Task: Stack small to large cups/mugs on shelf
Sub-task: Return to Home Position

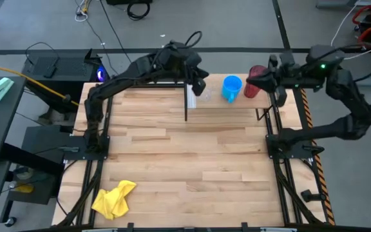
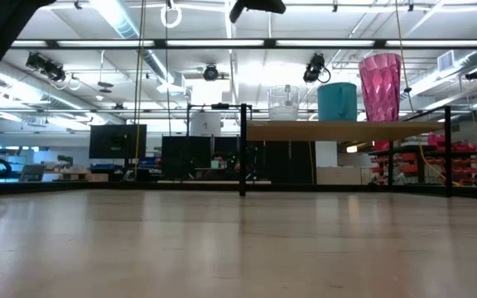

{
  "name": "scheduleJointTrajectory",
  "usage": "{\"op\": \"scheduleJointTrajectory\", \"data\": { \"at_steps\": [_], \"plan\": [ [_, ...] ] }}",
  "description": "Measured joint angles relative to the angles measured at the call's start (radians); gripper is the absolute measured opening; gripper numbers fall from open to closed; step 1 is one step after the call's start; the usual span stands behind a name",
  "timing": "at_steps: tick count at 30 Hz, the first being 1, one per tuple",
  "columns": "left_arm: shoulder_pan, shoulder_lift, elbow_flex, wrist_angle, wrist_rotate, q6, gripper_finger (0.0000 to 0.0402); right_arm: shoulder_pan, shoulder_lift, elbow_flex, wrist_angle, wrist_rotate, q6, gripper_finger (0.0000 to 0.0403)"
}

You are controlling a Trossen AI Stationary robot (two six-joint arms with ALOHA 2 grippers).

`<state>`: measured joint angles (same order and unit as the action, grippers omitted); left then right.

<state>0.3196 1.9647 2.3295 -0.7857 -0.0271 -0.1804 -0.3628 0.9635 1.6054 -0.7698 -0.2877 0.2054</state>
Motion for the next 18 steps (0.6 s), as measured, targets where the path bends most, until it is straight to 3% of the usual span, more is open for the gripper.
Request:
{"op": "scheduleJointTrajectory", "data": {
  "at_steps": [11, 18],
  "plan": [
    [-0.058, -0.104, 0.0, -0.172, -0.171, 0.03, 0.0011, 0.325, -0.06, -0.011, -0.026, 0.284, -0.002, 0.0007],
    [-0.074, -0.161, 0.0, -0.29, -0.247, 0.008, 0.0028, 0.425, -0.152, -0.238, 0.083, 0.354, 0.069, 0.0006]
  ]
}}
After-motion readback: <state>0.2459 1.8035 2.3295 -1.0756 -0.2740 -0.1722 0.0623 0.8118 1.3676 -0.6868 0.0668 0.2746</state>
